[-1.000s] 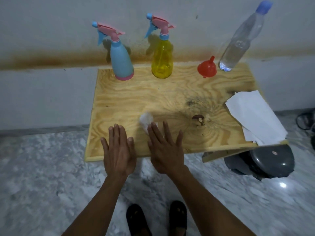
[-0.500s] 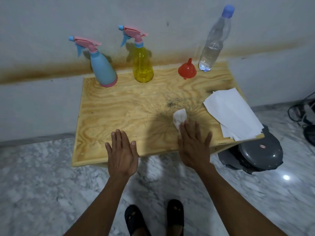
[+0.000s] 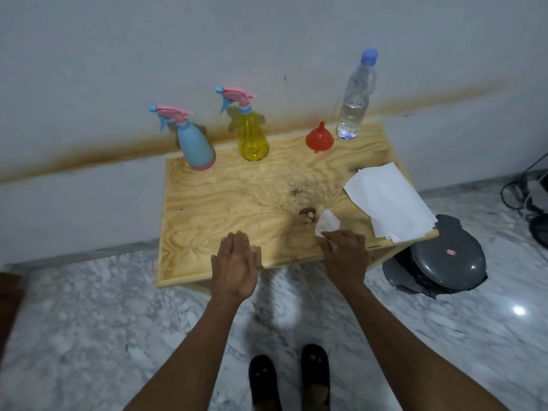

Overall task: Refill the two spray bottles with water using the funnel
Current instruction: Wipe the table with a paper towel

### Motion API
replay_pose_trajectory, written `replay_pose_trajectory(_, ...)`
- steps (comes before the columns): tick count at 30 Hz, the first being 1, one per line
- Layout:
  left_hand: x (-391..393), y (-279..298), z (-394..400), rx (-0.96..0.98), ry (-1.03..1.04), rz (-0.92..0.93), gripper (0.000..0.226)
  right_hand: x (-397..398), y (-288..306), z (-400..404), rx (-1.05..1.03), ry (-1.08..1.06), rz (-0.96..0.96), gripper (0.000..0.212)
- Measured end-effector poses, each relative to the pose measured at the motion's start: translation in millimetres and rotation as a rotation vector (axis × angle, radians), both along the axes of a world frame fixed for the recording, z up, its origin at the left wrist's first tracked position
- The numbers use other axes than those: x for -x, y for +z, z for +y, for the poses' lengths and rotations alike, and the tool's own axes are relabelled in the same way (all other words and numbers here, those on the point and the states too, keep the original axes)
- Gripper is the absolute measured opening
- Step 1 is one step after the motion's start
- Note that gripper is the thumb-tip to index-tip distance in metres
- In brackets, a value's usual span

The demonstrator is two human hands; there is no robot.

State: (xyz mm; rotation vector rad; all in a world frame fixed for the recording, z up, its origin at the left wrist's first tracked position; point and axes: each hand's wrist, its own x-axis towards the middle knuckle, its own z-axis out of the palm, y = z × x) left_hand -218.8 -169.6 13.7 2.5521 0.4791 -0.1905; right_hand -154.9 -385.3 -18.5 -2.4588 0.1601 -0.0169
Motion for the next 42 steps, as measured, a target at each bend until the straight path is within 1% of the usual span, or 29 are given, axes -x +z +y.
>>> replay_pose_trajectory(2,6,16,0,0.055,0.007,0.010,0.071,11,17,5,-0.106,-0.050,-0.020,0.021)
replay_pose_trajectory(4,12,32,1,0.079,-0.012,-0.015,0.078,24,36,10,-0.160,-0.093,-0.051,0.021)
replay_pose_trajectory(5,12,40,1,0.087,-0.021,-0.031,0.078,30,47,12,-0.201,-0.118,-0.074,0.021)
replay_pose_trajectory(7,14,59,-2,0.106,-0.051,-0.057,0.068,45,72,12,-0.285,-0.198,-0.107,0.020)
replay_pose_trajectory(9,16,76,-7,0.131,-0.104,-0.074,0.063,62,97,7,-0.325,-0.264,-0.158,0.023)
replay_pose_trajectory(11,18,89,-14,0.175,-0.146,-0.088,0.063,79,117,-3,-0.357,-0.332,-0.189,0.024)
replay_pose_trajectory(14,22,100,-35,0.236,-0.221,-0.101,0.069,107,142,-27,-0.437,-0.463,-0.224,0.019)
replay_pose_trajectory(18,29,105,-78,0.280,-0.342,-0.127,0.050,145,156,-74,-0.467,-0.634,-0.264,0.020)
replay_pose_trajectory(22,37,108,-128,0.333,-0.445,-0.138,0.040,181,159,-124,-0.549,-0.861,-0.265,0.021)
replay_pose_trajectory(25,40,109,-163,0.370,-0.521,-0.137,0.028,205,155,-157,-0.611,-1.000,-0.272,0.022)
replay_pose_trajectory(28,34,106,-196,0.364,-0.567,-0.044,0.027,220,146,-186,-0.648,-1.106,-0.265,0.020)
replay_pose_trajectory(29,31,102,-207,0.346,-0.590,-0.031,0.030,222,143,-195,-0.650,-1.135,-0.261,0.020)
replay_pose_trajectory(32,16,82,-240,0.264,-0.664,-0.038,0.058,223,132,-222,-0.662,-1.189,-0.241,0.019)
replay_pose_trajectory(33,10,76,-251,0.238,-0.673,-0.015,0.062,221,127,-232,-0.663,-1.195,-0.230,0.019)
replay_pose_trajectory(35,2,72,-279,0.220,-0.674,0.014,0.052,215,117,-258,-0.648,-1.192,-0.207,0.020)
replay_pose_trajectory(36,0,71,-294,0.229,-0.676,-0.003,0.049,211,113,-271,-0.631,-1.186,-0.195,0.021)
replay_pose_trajectory(38,-2,71,-321,0.251,-0.668,-0.021,0.058,201,107,-296,-0.600,-1.171,-0.162,0.021)
replay_pose_trajectory(40,-5,66,-343,0.258,-0.633,-0.010,0.070,191,102,-319,-0.616,-1.160,-0.137,0.019)
replay_pose_trajectory(42,-6,68,-366,0.261,-0.599,0.014,0.068,182,99,-339,-0.649,-1.146,-0.123,0.014)
